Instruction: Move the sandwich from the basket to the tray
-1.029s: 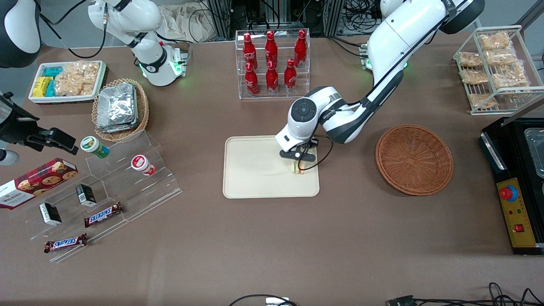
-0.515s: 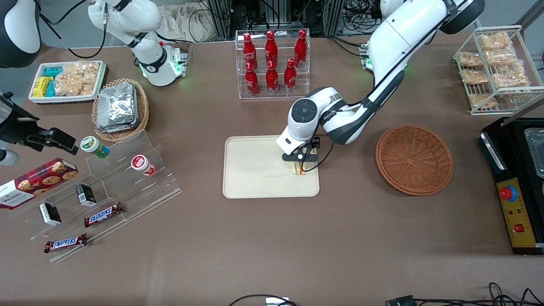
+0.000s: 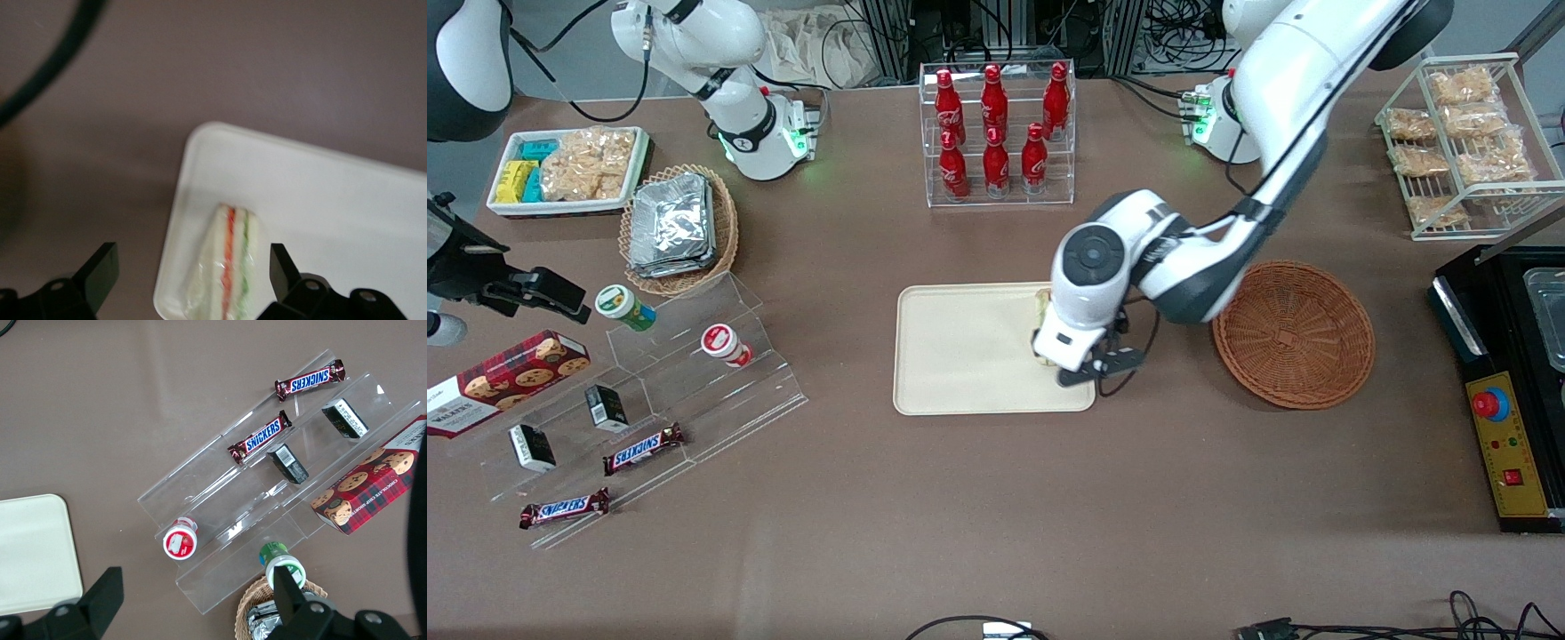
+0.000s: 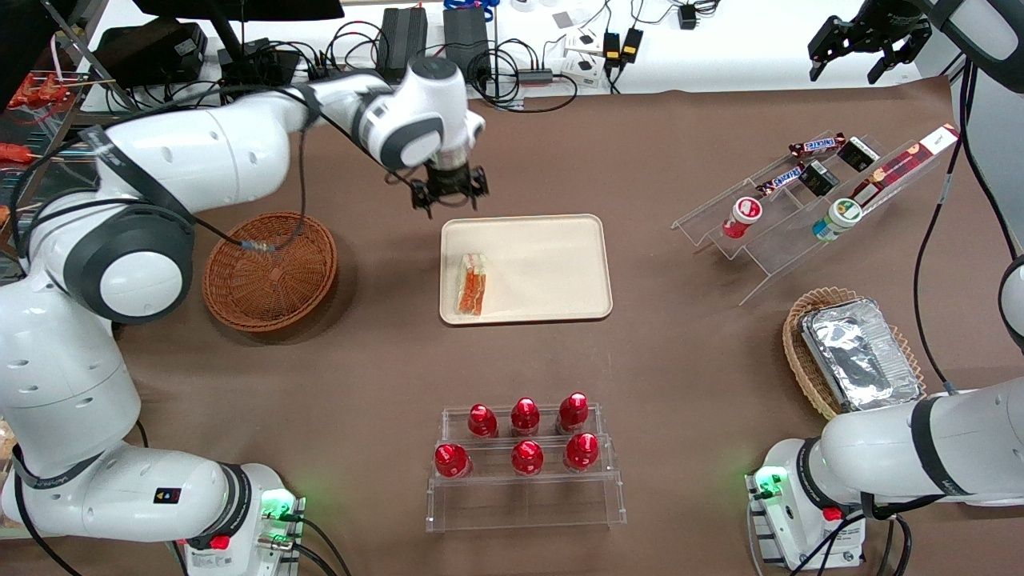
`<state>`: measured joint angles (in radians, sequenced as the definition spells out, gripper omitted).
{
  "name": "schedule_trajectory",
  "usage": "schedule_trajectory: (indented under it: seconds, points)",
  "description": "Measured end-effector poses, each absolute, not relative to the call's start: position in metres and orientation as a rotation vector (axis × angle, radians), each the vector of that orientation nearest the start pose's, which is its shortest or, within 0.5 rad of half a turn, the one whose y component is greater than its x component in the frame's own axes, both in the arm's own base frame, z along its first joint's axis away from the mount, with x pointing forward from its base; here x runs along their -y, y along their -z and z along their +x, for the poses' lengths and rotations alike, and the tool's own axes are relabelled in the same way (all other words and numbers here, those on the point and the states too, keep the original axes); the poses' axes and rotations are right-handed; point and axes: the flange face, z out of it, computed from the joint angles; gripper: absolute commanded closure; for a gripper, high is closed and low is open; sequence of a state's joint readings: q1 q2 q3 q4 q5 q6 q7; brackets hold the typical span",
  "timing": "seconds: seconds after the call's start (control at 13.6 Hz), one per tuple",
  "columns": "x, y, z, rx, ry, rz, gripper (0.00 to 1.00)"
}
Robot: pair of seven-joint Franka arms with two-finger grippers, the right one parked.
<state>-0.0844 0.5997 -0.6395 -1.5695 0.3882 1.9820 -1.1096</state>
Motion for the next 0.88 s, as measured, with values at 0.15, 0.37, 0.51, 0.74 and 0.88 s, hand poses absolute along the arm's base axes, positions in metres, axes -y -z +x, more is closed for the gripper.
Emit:
schedule_trajectory:
  seconds: [0.15,0.37,0.51,0.74,0.88]
  points:
    - [0.340,-0.357,0.593,0.567,-0.016,-3.047,0.00]
    - [0.291,-0.386,0.614,0.687,0.036,-3.013,0.00]
    - [0.259,-0.407,0.624,0.762,0.072,-2.983,0.00]
    - [0.220,-0.436,0.633,0.858,0.098,-2.972,0.00]
    - [0.199,-0.453,0.632,0.822,0.056,-3.000,0.00]
